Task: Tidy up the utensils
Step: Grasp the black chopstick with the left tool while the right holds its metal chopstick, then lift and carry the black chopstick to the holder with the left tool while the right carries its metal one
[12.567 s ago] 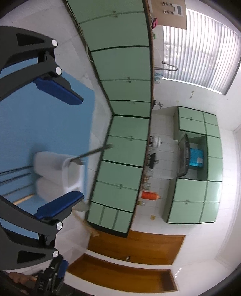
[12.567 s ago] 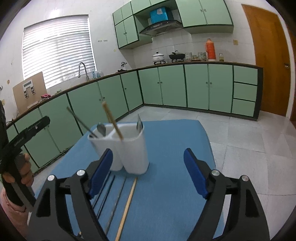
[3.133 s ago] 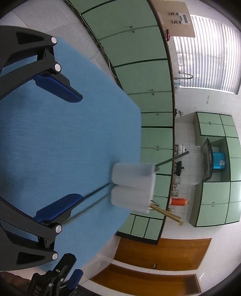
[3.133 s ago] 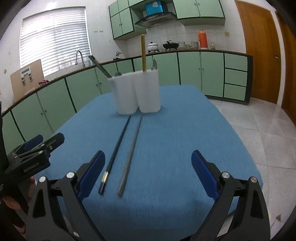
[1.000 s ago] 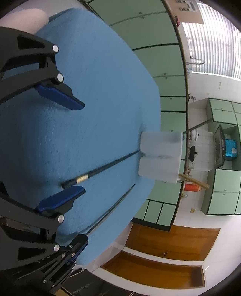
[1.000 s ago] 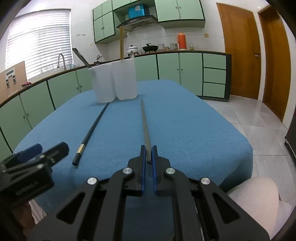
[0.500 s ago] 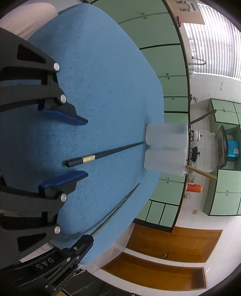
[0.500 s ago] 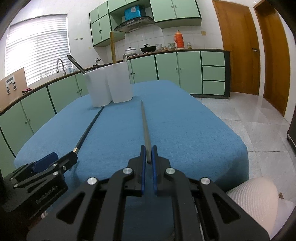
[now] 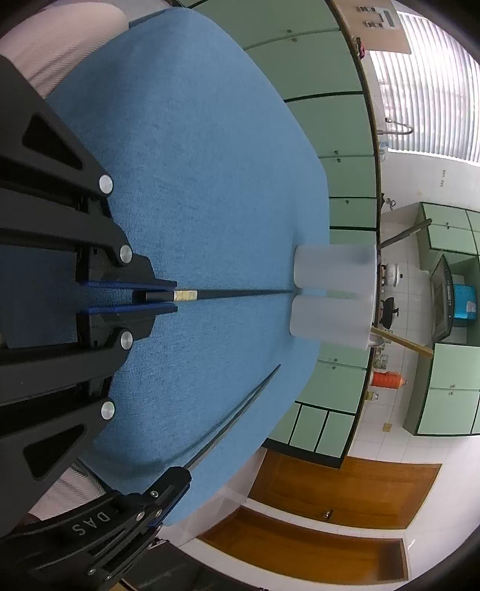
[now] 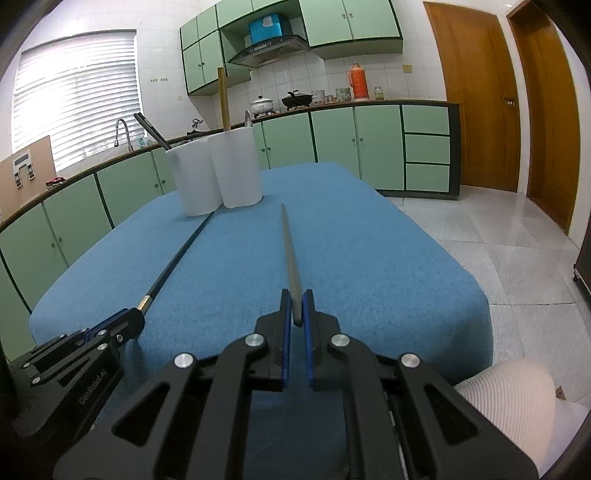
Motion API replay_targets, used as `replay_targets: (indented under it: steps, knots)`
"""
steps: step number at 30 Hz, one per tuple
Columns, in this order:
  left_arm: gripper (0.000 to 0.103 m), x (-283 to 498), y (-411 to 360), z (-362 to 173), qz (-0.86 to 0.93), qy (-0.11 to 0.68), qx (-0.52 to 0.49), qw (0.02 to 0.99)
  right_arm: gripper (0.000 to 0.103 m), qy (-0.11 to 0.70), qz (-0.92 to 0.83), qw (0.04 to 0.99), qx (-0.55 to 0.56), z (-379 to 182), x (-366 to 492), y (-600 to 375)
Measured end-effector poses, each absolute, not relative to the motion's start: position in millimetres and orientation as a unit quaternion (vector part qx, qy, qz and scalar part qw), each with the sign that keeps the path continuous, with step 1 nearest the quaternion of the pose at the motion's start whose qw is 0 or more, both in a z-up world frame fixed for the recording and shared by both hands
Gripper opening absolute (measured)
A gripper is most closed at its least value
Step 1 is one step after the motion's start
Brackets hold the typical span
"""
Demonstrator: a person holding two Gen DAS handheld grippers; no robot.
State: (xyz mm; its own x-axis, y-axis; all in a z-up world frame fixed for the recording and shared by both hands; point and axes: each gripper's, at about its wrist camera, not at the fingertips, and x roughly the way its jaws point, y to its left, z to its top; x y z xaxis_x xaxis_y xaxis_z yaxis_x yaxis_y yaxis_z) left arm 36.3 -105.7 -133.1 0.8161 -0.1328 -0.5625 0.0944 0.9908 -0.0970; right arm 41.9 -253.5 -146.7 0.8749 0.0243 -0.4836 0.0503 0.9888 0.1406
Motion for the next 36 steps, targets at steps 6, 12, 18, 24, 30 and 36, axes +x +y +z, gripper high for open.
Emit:
replay_targets:
  steps: [6,12,18,24,30,36]
  knots:
    - [0.006,28,-100,-123,-0.06,0.284,-0.03,0.957,0.005,0.236,-0.007,0.97,0.061,-137,40,-255]
    - [0.006,17,-92,-95,-0.062,0.246,-0.023,0.967,0.005,0.213,-0.001,0.976,0.052,-118,36,-260]
    - [0.006,12,-84,-64,-0.067,0.211,-0.025,0.975,0.005,0.18,0.014,0.982,0.048,-85,35,-264]
    - [0.006,16,-80,-34,-0.073,0.181,-0.027,0.98,0.005,0.16,0.038,0.985,0.049,-49,43,-271]
    - [0.006,27,-76,0,-0.085,0.159,-0.027,0.983,0.005,0.163,0.059,0.984,0.046,-16,59,-275]
    - [0.006,42,-73,24,-0.098,0.157,-0.032,0.982,0.005,0.179,0.082,0.979,0.044,8,78,-274]
